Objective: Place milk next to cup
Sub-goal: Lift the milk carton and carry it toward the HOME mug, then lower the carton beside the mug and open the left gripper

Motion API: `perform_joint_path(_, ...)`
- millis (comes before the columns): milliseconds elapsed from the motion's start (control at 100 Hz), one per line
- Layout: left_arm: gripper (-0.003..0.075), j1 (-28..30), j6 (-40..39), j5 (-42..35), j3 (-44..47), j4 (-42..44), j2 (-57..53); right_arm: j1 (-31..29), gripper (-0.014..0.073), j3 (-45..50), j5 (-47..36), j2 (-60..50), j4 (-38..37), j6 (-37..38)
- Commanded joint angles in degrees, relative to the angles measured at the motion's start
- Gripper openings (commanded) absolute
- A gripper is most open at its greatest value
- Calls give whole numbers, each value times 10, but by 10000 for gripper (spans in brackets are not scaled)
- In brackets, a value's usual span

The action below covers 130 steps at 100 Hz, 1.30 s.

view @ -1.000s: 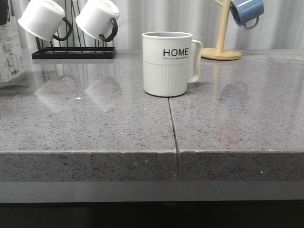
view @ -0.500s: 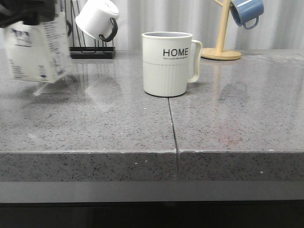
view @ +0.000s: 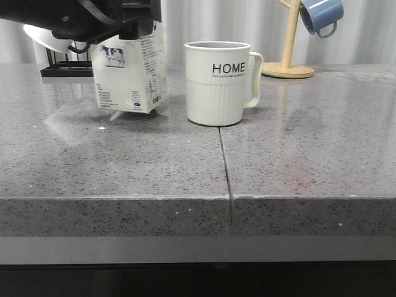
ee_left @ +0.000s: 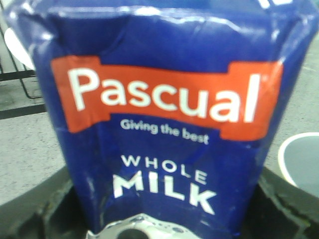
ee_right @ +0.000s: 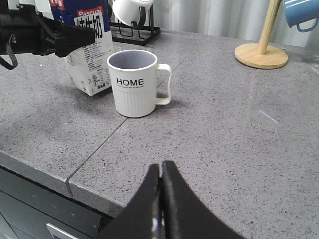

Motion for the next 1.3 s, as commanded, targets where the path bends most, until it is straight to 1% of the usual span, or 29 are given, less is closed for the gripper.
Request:
perform_joint_path(0,283,-10,-1,-53,-20,-2,-18,-2,-55,-14,-41,7,-1,-5)
perform_joint_path(430,284,-30,-3,-56,-20,-22,-2,-2,-55,-14,-41,7,-1,-5)
perform_joint_path(500,305,-30,-3,-55,-20,-22,-2,-2,-55,-14,-41,7,-1,-5)
perform_joint_path(530,332,-30,-3,-53,-20,-22,-2,-2,-55,-14,-41,7,-1,-5)
perform_joint_path(570,396,-30,-3,-52,-20,-22,-2,-2,-55,-14,-41,7,-1,-5)
perform_joint_path(600,453,-30,-3,-52,-20,-22,-2,-2,-55,-14,-41,7,-1,-5)
perform_joint_path(650,582,-30,-3,-52,-20,-22,-2,-2,-55,-14,-41,7,-1,-5)
perform_joint_path(670,614,-30,-3,-52,-20,-22,-2,-2,-55,-14,-41,7,-1,-5)
perform_joint_path(710,703,-30,-3,-52,-20,-22,-2,-2,-55,-14,-41,7,-1,-5)
perform_joint_path(730,716,-30,-3,-52,-20,-22,-2,-2,-55,-14,-41,7,-1,-5)
perform_joint_path(840,666,-33,-3,-50,-20,-22,-2,-2,-55,-14,-41,7,-1,-5)
perform_joint_path(1070,664,-43,-2,-49,-13,-20,-13,-2,-55,-14,-41,7,-1,-5)
perform_joint_path(1290,664,-48,-1,-51,47,-17,-63,-2,-55,-14,-41,7,-1,-5)
